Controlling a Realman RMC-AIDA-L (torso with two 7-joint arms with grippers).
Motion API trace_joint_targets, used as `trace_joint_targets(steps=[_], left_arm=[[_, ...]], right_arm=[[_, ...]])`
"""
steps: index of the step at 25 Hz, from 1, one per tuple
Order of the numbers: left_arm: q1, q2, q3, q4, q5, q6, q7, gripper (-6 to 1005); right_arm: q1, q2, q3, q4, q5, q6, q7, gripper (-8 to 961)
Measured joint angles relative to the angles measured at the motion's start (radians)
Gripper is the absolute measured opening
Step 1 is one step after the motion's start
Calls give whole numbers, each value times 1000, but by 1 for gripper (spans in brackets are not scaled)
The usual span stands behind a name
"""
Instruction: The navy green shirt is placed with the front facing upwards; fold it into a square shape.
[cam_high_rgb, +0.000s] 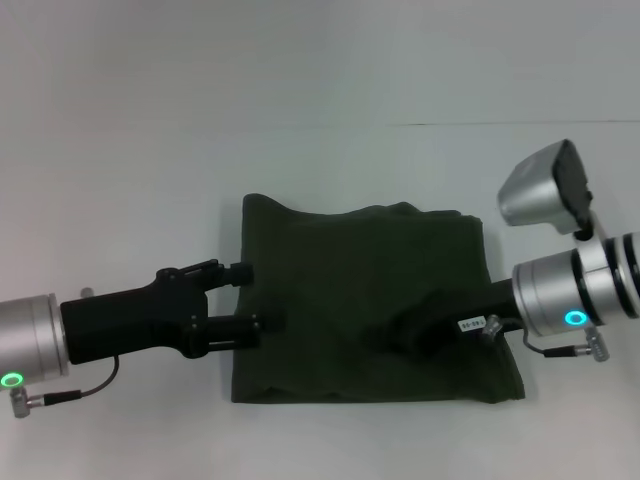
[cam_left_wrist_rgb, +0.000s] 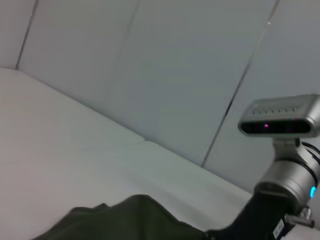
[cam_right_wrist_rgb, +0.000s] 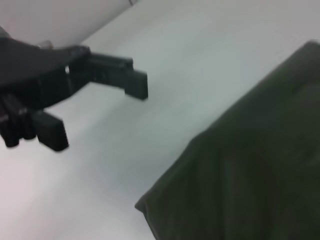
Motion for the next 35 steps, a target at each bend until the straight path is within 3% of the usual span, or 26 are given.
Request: trace_joint_targets(steps=[5,9,18,24,28,31,35], left_arm=[[0,-5,14,-3,2,2,0,907],[0,-8,21,-4,2,-2,-1,907],[-5,-10,21,-6,-2,-6,-5,907],[-8,-10,19,-5,-6,-9,-7,908],[-12,-10,20,-4,-7,-12,-7,907],[-18,-10,15,-4,-7,-19,-7,907],[-31,-13,12,-6,-8,-74,-8,907]], right_arm=[[-31,-2,36,-54,-3,-46,7,0],[-39,-12,37,-45,-19,-51,12,0],[-55,-12,42,-32,-106,-22,61,-1],[-94,-30,61,-40,-104,-53,59,4],[-110,-37,126,-46,-101,-77,37,7],[-108,-33,211,-47,-100,-91,5,10],[-80,-12,265,-47,-99,-60,-11,14]])
